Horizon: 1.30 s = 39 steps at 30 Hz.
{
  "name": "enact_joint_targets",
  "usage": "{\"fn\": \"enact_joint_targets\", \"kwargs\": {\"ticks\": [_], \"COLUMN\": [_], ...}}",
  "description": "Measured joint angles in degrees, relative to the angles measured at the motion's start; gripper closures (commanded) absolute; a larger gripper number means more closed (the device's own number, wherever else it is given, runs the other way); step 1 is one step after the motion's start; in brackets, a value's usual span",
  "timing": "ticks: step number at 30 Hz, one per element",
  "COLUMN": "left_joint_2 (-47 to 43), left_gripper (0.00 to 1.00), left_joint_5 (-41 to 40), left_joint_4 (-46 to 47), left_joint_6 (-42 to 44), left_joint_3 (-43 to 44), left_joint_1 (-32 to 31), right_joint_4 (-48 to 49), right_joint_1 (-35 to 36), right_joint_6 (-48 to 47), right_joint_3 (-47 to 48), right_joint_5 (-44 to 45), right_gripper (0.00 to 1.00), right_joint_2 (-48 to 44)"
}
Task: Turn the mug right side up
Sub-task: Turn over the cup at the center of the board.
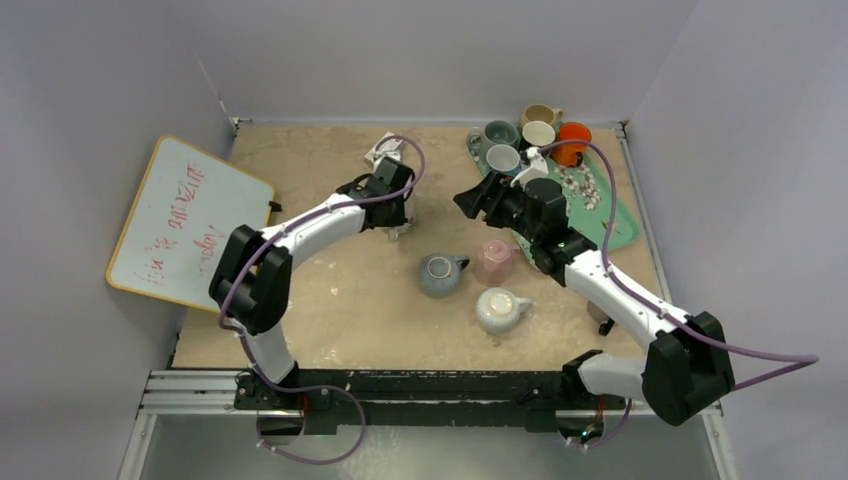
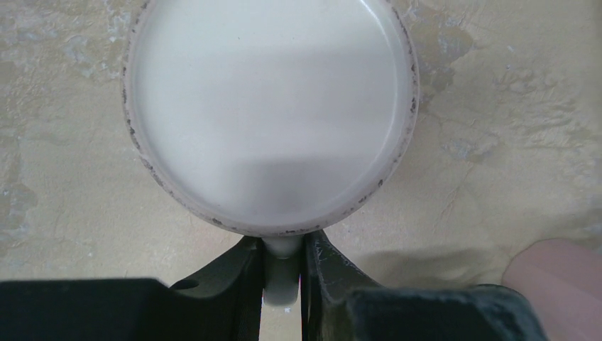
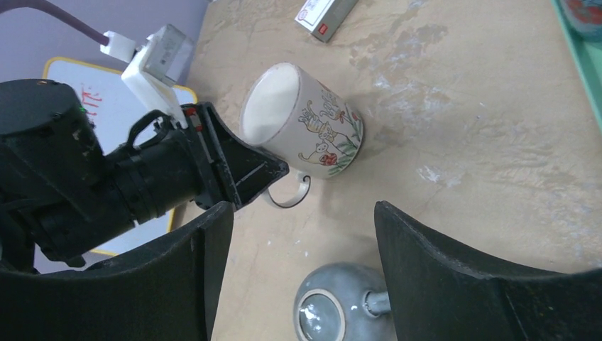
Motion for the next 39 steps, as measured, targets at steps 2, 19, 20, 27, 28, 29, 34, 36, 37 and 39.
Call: {"fn": "enact_joint_targets", "kwargs": {"ticks": [2, 19, 20, 27, 28, 29, 34, 36, 37, 39], "left_joint_2": [-2.0, -13.3, -14.1, -19.0, -19.5, -20.0, -21.4, -21.5, -21.5, -21.7], "left_gripper": [1.00, 1.00, 1.00, 1.00, 1.00, 1.00, 1.00, 1.00, 1.00, 1.00], "left_joint_5": [1.7, 13.1, 13.6, 18.0, 18.6, 19.2, 21.6, 22.1, 22.3, 22.6], "left_joint_4": [0.0, 1.3, 1.7, 2.5, 3.2, 4.0, 7.3, 7.9, 8.0, 8.5], "left_joint_6": [-0.9, -10.2, -10.8, -16.5, -17.6, -18.6, -22.6, -23.8, -24.3, -25.4], "left_joint_3": [-1.1, -11.0, -12.0, -16.8, -17.6, -18.5, -21.4, -21.7, -21.7, -22.1], "left_joint_1": [1.2, 11.9, 12.2, 16.6, 17.3, 17.9, 20.0, 20.5, 20.7, 21.0], "right_joint_4": [0.8, 6.1, 6.2, 8.6, 9.6, 10.2, 10.9, 11.3, 11.5, 11.7], "right_joint_1": [0.0, 1.1, 1.6, 5.7, 6.4, 6.9, 9.0, 9.5, 9.7, 9.9], "right_joint_6": [0.7, 13.0, 13.7, 22.2, 24.4, 25.8, 33.0, 35.3, 36.2, 37.9], "right_joint_3": [0.0, 0.5, 0.6, 4.3, 5.1, 5.7, 9.9, 10.8, 11.0, 11.4], "right_joint_5": [-0.7, -10.4, -10.4, -11.4, -11.7, -11.8, -12.8, -13.4, -13.4, -13.6], "right_gripper": [0.26, 0.32, 0.32, 0.31, 0.31, 0.31, 0.31, 0.31, 0.32, 0.32], "right_joint_2": [0.3, 9.1, 9.3, 12.6, 14.0, 15.3, 23.7, 26.1, 27.1, 28.5]}}
